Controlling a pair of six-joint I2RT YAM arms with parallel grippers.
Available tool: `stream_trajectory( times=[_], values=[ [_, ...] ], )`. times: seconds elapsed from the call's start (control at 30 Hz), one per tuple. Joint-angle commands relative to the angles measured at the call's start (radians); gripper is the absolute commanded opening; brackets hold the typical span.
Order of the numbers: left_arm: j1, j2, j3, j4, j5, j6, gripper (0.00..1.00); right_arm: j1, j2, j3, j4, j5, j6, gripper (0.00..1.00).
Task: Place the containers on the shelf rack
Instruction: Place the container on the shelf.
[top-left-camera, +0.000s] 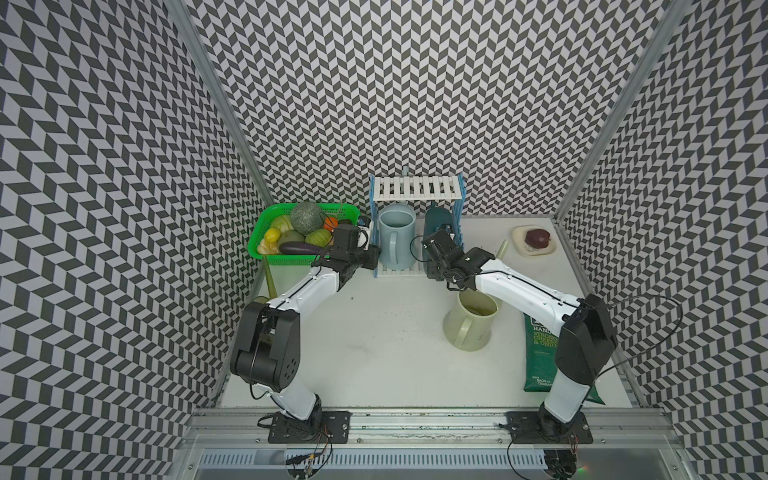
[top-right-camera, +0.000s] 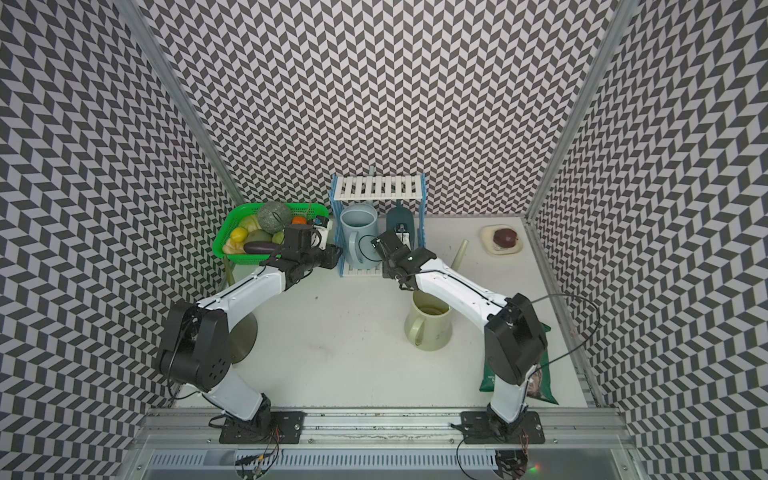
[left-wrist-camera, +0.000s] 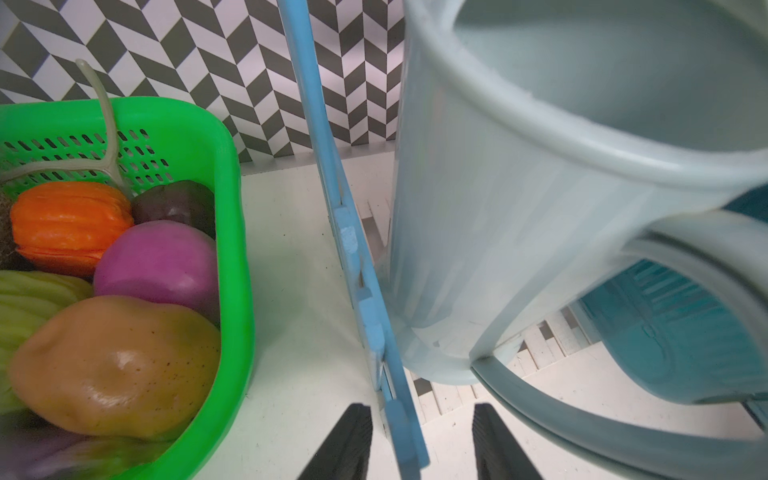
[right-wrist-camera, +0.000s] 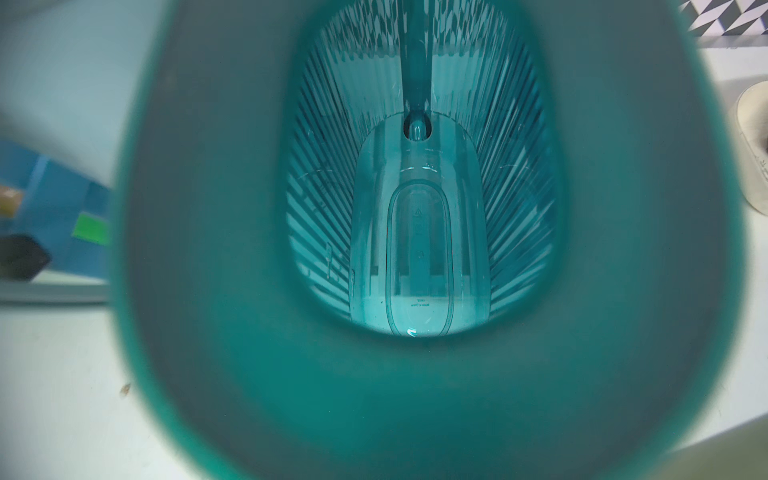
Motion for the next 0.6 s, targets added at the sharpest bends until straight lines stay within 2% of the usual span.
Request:
stream_trajectory(
  times=[0.0,0.57],
  values=[
    [0.003,0.015,0.010,0.020,-0.003,-0.008,0.46,-0.017,0.022,0.042,0.135,0.003,-0.014,0.00],
    [0.002,0.021,0.010,0.015,-0.008,-0.018,0.44,-0.067,0.175,0.130,0.136,-0.007,-0.010,0.00]
  ],
)
